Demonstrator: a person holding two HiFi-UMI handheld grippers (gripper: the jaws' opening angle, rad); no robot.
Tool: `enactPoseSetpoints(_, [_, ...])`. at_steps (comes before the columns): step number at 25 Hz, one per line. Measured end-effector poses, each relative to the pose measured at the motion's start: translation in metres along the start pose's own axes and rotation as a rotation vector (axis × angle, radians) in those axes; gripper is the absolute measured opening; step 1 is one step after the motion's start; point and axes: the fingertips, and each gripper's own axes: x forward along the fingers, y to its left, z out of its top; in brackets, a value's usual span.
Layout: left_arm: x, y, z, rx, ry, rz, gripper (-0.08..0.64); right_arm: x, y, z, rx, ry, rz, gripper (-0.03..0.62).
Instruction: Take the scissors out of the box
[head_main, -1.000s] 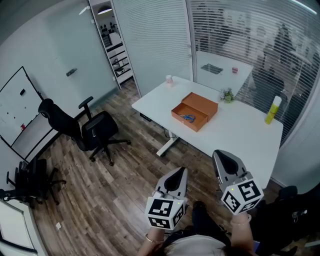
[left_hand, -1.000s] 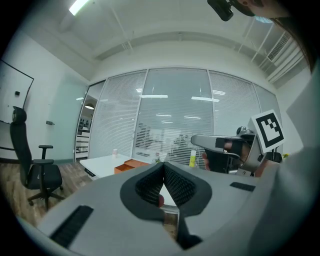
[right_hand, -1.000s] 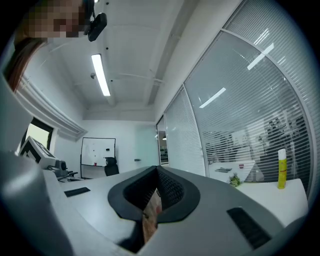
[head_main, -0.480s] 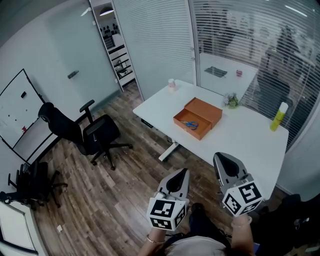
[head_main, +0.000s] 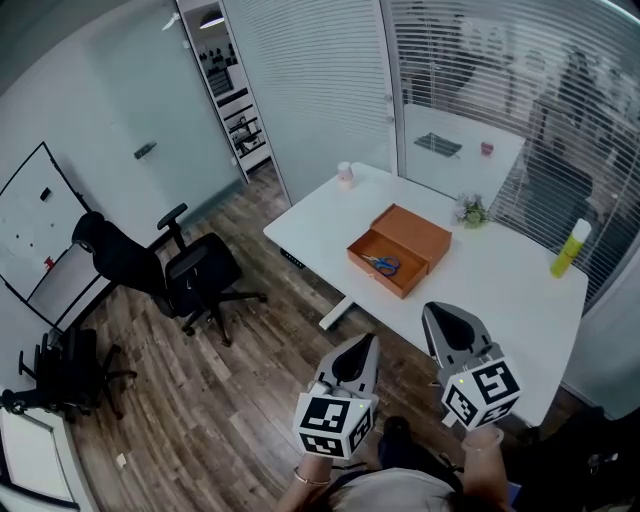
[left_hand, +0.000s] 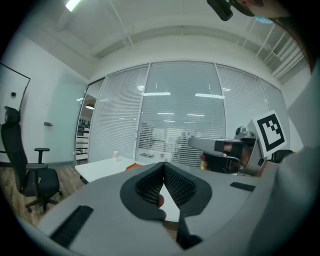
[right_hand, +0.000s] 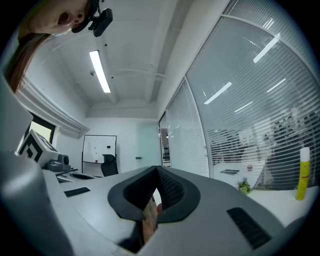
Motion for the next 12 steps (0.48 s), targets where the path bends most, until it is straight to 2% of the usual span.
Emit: enactPoseSetpoints(12, [0.08,0.017,0.008,-0.006,0.01,0.009,0.018,0.06,-0.054,-0.005,-0.008,0.034,0.041,0.028])
